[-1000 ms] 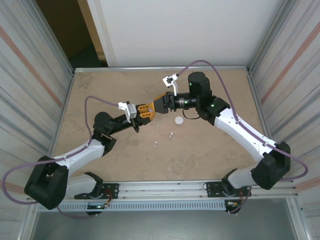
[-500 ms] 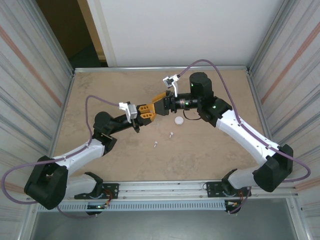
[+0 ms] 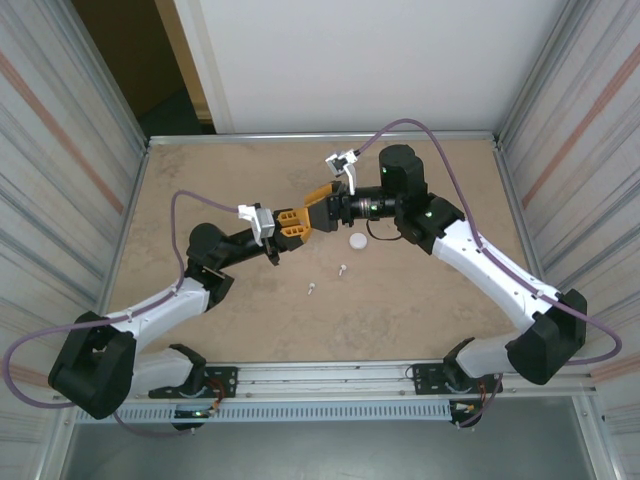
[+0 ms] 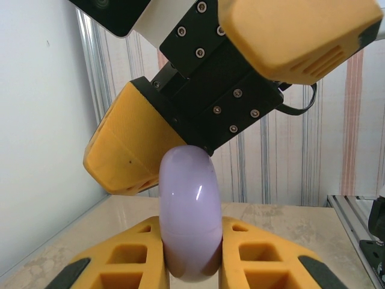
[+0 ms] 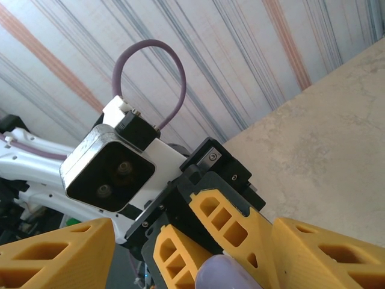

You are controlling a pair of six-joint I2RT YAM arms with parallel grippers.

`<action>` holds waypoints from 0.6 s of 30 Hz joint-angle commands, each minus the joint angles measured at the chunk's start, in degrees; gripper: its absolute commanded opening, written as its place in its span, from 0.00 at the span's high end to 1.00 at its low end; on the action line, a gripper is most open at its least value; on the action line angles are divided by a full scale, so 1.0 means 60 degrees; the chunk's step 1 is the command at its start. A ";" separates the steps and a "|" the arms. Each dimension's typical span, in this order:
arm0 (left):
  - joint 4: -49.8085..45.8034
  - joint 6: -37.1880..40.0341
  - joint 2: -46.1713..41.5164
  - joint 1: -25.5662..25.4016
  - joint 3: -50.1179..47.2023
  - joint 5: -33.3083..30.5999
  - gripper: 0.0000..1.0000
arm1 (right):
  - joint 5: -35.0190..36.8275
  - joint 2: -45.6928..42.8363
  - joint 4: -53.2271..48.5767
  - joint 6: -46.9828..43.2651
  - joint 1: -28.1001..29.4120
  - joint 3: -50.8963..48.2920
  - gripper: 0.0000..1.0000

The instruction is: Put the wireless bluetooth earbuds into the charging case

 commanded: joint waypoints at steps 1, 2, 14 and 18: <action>-0.0323 0.0108 0.0007 -0.0003 0.0245 -0.0315 1.00 | -0.0191 -0.0479 0.0002 -0.0219 0.0194 -0.0018 0.32; -0.0331 0.0115 -0.0011 0.0008 0.0238 -0.0316 1.00 | -0.0118 -0.0495 -0.0016 -0.0206 0.0188 -0.0029 0.32; -0.0428 0.0057 -0.0394 -0.0003 0.0143 -0.0500 1.00 | 0.1187 -0.1000 0.0502 0.0450 -0.0489 -0.0526 0.33; -0.0744 0.0016 -0.0581 -0.0003 0.0186 -0.0723 1.00 | 0.1965 -0.1219 0.1089 0.0651 -0.0602 -0.0908 0.33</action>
